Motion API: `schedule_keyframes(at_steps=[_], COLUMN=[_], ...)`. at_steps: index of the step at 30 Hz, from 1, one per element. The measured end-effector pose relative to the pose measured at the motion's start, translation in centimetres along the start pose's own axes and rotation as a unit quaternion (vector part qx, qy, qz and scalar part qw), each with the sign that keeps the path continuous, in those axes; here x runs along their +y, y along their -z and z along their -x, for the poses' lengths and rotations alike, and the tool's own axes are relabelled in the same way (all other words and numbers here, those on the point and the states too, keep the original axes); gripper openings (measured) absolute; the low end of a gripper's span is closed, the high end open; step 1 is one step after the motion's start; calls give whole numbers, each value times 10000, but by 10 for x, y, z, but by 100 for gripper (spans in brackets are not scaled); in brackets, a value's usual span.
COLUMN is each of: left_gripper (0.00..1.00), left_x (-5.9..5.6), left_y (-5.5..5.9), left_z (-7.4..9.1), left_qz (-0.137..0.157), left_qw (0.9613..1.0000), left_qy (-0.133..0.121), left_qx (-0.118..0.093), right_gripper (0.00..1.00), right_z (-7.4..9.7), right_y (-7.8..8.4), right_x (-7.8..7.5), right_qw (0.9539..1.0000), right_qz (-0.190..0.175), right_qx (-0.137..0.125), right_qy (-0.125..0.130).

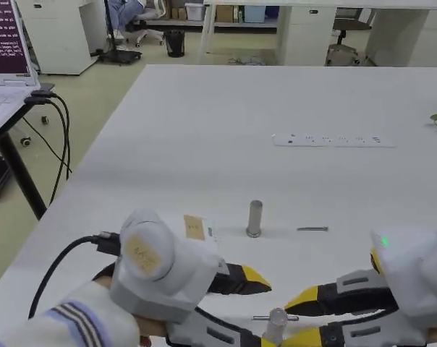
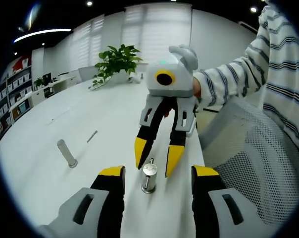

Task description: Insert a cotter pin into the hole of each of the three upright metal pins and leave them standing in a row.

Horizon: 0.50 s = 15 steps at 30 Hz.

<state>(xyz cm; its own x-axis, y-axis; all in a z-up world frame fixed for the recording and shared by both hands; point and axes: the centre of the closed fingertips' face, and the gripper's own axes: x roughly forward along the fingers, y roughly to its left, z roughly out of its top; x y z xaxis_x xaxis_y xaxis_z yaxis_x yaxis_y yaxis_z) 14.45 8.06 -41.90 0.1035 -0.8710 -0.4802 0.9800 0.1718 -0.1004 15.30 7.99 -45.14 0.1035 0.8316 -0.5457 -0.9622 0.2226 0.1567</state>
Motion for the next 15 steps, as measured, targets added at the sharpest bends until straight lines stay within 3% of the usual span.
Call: schedule_keyframes(at_steps=[2, 5, 9, 11, 15], left_gripper=[57, 67, 89, 98, 99], left_x=[-5, -8, -3, -5, -3], left_y=[-3, -7, 2, 7, 23], left_z=[10, 27, 42, 47, 58], left_qz=[-16, 189, 552, 567, 791], left_qw=[9999, 9986, 9954, 9950, 9915], left_qy=[-59, -206, -618, -640, -928], left_qx=[-149, -440, -478, -513, -455], right_gripper=[26, 26, 28, 29, 32], right_z=[-2, -7, -13, -16, -19], right_y=[2, 5, 8, 7, 8], right_x=[1, 4, 6, 4, 3], right_qw=[10000, 9997, 9993, 9987, 9981], right_qz=[-47, -195, -307, -384, -464], right_qx=[-46, -110, -178, -252, -311], right_qy=[62, 82, 142, 203, 261])
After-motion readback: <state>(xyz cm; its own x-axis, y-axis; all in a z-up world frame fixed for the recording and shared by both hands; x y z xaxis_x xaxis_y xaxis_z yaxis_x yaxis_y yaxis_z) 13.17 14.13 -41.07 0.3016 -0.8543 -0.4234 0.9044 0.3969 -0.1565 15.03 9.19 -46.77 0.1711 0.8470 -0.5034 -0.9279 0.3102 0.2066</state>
